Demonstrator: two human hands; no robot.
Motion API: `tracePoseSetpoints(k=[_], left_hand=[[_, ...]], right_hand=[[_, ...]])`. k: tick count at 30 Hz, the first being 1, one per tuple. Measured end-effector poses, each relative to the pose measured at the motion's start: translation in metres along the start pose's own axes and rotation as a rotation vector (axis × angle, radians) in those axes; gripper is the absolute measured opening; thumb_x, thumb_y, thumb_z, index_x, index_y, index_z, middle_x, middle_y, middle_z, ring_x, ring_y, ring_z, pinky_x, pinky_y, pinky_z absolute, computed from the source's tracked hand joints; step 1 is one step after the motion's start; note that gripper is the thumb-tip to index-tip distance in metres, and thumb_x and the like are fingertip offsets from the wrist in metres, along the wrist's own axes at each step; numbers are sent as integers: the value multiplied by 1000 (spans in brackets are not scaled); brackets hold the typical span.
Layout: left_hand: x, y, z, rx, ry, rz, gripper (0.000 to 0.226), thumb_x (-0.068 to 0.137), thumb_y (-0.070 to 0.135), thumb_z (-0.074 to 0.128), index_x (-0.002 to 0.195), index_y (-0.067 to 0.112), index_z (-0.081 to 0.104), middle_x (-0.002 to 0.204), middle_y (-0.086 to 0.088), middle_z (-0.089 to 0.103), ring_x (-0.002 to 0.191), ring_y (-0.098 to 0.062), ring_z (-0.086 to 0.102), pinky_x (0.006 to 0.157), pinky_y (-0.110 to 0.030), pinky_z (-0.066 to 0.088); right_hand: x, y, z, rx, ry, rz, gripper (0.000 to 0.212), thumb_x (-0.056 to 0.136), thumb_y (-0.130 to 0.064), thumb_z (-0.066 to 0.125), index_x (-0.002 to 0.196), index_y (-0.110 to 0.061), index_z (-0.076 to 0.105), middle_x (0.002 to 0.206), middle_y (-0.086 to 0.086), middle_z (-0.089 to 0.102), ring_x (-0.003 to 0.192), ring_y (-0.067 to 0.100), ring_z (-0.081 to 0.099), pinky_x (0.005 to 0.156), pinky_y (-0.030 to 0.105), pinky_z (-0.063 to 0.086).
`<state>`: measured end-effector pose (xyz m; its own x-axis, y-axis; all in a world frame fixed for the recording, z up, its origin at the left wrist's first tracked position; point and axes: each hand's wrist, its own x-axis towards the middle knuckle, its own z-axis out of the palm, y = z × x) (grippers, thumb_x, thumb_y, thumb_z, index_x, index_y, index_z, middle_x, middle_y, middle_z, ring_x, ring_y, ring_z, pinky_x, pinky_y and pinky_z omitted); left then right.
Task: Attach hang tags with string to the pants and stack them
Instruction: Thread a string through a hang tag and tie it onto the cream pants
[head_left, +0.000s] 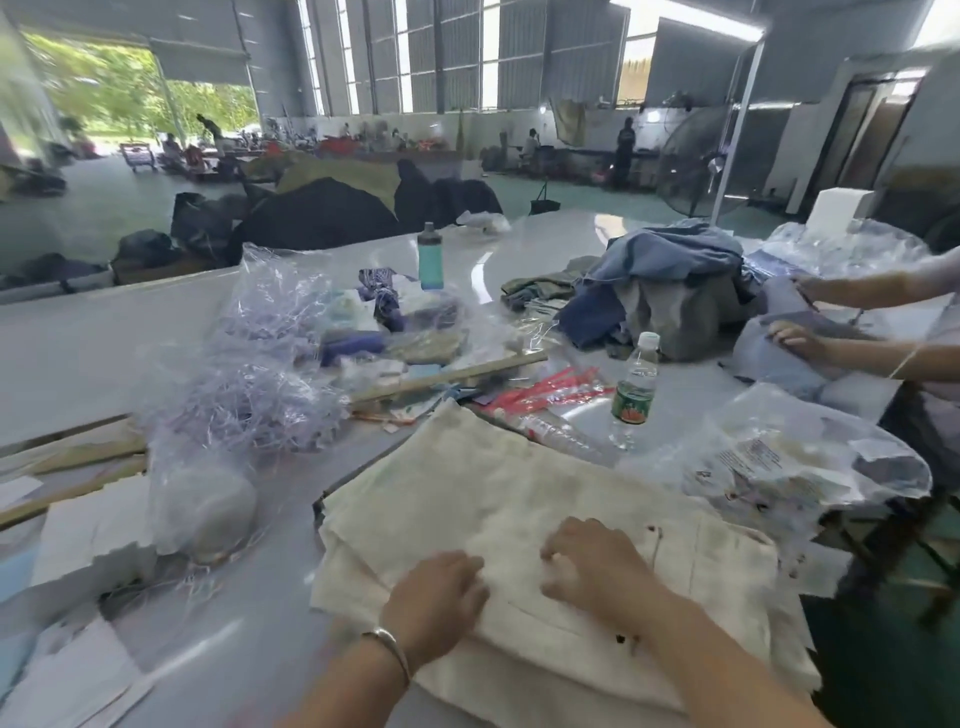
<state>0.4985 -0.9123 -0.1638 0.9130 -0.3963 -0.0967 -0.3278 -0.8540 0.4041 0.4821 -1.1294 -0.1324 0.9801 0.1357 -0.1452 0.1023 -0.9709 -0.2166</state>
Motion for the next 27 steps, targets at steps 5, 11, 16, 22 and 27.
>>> tracePoseSetpoints(k=[5,11,16,22,27], left_hand=[[-3,-13,8,-49,-14,-1,48,100,43,44,146,30,41,156,4,34,144,-13,28,114,-21,19],[-72,-50,-22,-271,254,-122,28,96,29,58,123,25,62,128,9,58,125,-5,43,100,-2,21],[-201,-121,-47,-454,422,-433,16,92,33,60,99,47,60,111,27,57,112,7,46,90,-5,29],[-376,-211,-99,-622,802,-727,14,87,14,68,80,26,64,79,13,67,74,8,59,71,-9,42],[-529,-310,-154,-489,1145,-878,17,85,10,69,76,24,68,72,17,67,72,2,61,67,-11,44]], right_hand=[[9,5,11,-3,64,-3,32,85,-53,56,113,-38,55,121,-12,46,119,13,41,92,30,30],[5,-68,1,355,191,-78,9,83,-25,66,76,-26,61,81,-9,63,85,13,58,76,25,41],[-5,-208,14,715,114,-330,19,79,-10,72,64,-8,60,61,8,60,56,14,50,61,25,41],[-42,-416,50,857,-117,-619,20,82,-8,71,64,-8,63,62,8,67,59,21,62,57,21,44],[-88,-599,80,845,-264,-852,18,81,-8,72,66,-9,63,65,9,68,62,23,63,63,36,49]])
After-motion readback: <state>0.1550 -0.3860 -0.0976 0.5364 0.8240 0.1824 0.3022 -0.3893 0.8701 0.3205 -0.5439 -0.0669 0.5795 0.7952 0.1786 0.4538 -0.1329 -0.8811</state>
